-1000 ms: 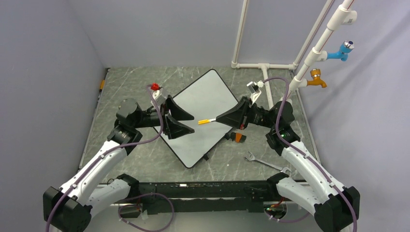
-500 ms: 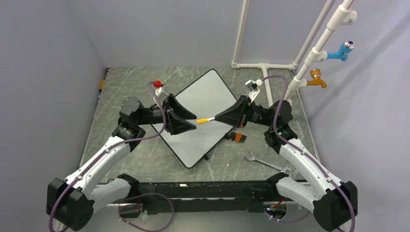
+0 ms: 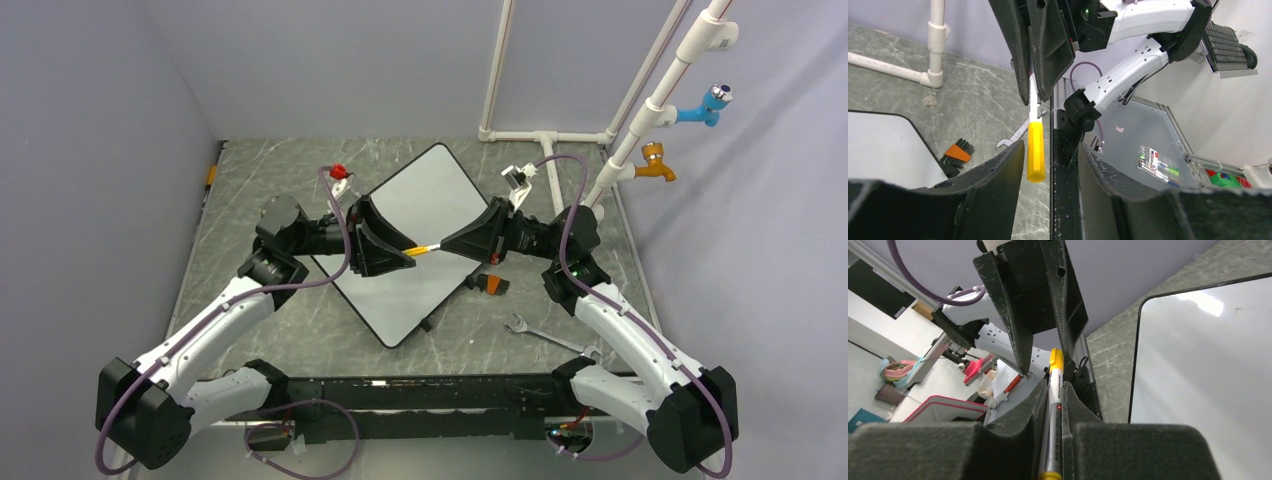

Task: Write a sentence on the whiteboard
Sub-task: Pass from the right arm to the left, then hold the whiteboard marker, then open the pen cap from the whiteboard marker, then place the pen cap at the center of the board.

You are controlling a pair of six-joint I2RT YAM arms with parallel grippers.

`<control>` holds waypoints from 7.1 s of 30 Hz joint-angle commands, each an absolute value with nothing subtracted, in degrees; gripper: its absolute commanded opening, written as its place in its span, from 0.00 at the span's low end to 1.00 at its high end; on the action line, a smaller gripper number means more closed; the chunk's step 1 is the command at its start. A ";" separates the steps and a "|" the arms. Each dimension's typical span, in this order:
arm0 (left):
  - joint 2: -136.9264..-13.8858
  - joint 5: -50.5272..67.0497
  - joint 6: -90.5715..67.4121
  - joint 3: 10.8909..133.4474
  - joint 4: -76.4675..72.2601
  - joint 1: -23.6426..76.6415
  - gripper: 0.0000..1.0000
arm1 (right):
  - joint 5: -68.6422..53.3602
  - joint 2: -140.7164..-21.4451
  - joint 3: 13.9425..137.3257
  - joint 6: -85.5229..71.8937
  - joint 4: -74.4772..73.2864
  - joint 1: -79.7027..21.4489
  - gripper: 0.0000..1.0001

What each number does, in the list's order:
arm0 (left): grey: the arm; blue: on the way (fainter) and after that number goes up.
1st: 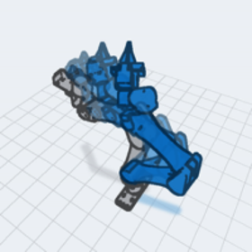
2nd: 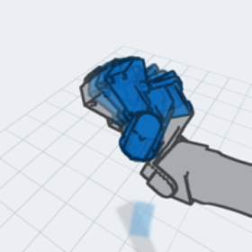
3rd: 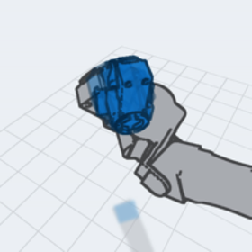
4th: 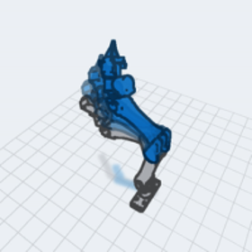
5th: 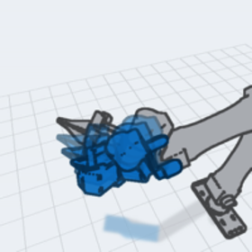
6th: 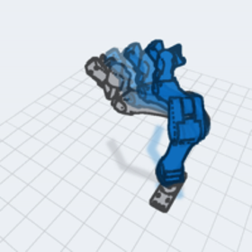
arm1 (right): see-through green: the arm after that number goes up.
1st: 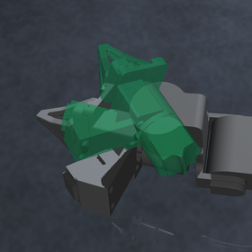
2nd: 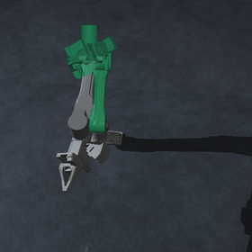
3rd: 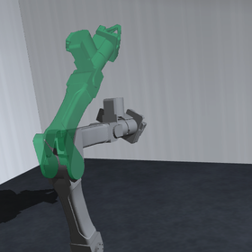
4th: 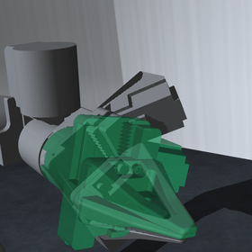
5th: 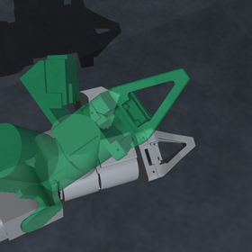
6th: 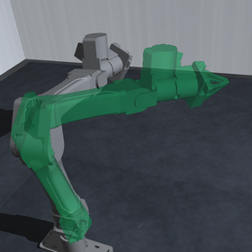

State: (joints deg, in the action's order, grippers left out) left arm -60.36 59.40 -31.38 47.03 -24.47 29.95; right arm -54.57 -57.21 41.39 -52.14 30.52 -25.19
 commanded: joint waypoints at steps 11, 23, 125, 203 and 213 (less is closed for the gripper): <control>-62.04 57.44 -27.29 50.18 -21.83 31.85 0.39 | -55.54 -57.72 42.76 -52.69 35.33 -26.24 0.00; -63.32 57.12 -25.99 51.91 -20.39 33.21 0.00 | -55.37 -58.05 42.54 -52.61 35.21 -26.97 0.00; -61.41 52.12 -11.27 57.58 5.65 33.79 0.00 | -54.06 -61.64 50.17 -42.31 22.56 -33.18 0.35; -44.20 32.67 -8.74 49.83 15.53 29.73 0.00 | -51.73 -57.15 50.80 -42.56 9.12 -23.63 0.00; -34.30 -0.76 -15.56 48.77 30.03 28.90 0.00 | -50.21 -57.59 49.21 -42.06 11.42 -23.72 0.00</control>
State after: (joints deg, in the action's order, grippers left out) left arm -38.57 16.71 -10.59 49.71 23.62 29.28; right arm -50.48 -57.95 50.22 -41.80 7.79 -23.79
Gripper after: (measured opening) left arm 0.196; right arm 0.159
